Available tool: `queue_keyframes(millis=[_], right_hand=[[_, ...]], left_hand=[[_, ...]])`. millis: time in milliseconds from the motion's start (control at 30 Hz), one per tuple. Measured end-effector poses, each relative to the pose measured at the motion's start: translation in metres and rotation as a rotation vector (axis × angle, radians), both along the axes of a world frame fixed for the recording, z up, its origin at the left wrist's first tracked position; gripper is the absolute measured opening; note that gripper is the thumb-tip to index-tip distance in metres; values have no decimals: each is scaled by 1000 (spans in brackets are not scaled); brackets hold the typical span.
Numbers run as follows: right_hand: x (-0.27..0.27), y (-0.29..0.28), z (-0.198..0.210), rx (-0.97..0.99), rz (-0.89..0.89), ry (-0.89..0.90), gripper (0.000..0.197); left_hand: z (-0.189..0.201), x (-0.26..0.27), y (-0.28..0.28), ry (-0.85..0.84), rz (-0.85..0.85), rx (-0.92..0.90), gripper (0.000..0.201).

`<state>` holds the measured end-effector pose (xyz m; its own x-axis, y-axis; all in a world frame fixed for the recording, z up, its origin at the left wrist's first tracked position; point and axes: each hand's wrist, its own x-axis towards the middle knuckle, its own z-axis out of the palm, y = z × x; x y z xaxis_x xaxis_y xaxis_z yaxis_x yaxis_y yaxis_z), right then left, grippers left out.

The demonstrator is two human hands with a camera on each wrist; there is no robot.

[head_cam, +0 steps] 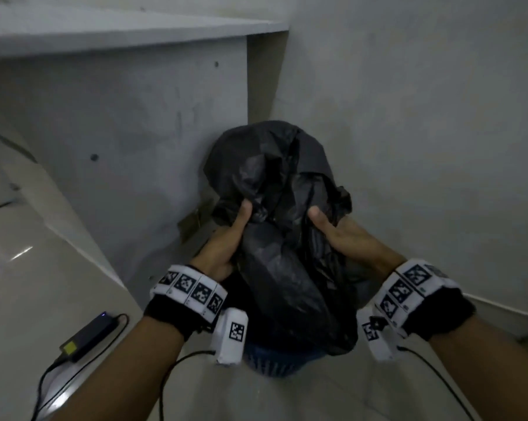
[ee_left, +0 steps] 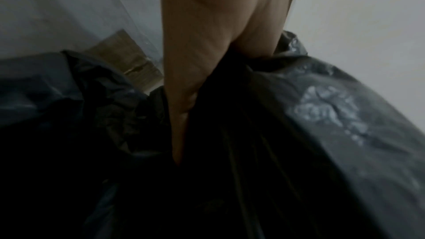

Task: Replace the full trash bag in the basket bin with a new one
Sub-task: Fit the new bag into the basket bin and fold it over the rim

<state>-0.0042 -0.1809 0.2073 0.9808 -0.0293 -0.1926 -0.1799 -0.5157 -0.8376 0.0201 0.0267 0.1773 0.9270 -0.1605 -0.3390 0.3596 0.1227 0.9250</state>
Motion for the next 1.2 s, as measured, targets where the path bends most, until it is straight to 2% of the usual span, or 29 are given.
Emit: queue_keyframes(millis=[33, 100, 200, 233, 333, 367, 433, 500, 567, 633, 733, 800, 833, 933, 1000, 1033, 1067, 1133, 1167, 1200], right_hand=[[-2, -5, -7, -56, 12, -25, 61], [-2, -14, -28, -177, 30, -45, 66], [1, -31, -75, -342, 51, 4, 112], [0, -34, -89, -350, 47, 35, 119], [-7, -34, -111, -303, -35, 99, 131], [-9, -33, -115, -332, -86, 94, 130], [-15, -33, -122, -465, -189, 44, 118], [-24, -30, -130, -607, -271, -46, 97], [-31, -26, -135, -691, -322, -133, 76], [-37, -20, -134, -763, -319, -187, 60], [-40, -11, -127, -789, -280, -250, 48], [-37, -5, -121, -638, -278, -261, 48], [-34, -3, -118, -484, -285, -280, 49], [-24, 5, -105, 151, -335, -342, 48], [-20, 9, -105, 509, -332, -324, 45], [-18, 8, -111, 575, -289, -282, 47], [-18, 8, -117, 518, -216, -198, 50], [-20, 4, -132, 95, -22, 58, 61], [-20, 2, -139, -146, 33, 139, 63], [-19, -1, -143, -282, 40, 148, 62]], left_hand=[[-5, 3, -1, -29, -7, 36, 73], [-19, 4, 0, -98, -41, 100, 76], [-42, 0, 3, -247, -37, 277, 83], [-49, -3, 6, -290, -25, 377, 85], [-66, -3, 16, -245, -27, 608, 127], [-67, -7, 17, -232, -50, 623, 130], [-63, -19, 14, -218, -105, 576, 106], [-67, -21, 11, -250, -146, 545, 87], [-69, -23, 12, -299, -169, 544, 86], [-70, -22, 11, -297, -210, 570, 94], [-74, -26, 3, -245, -300, 589, 98], [-75, -29, -2, -123, -353, 518, 110], [-73, -30, -4, -93, -358, 427, 106], [-66, -25, -8, -91, -297, 181, 65], [-66, -21, -6, -71, -275, 111, 59], [-69, -20, -5, -45, -254, 120, 58], [-69, -23, -5, -26, -231, 153, 57], [-73, -24, -1, 26, -226, 299, 74], [-75, -23, 2, 37, -233, 348, 85], [-76, -19, 6, 48, -233, 363, 88]])
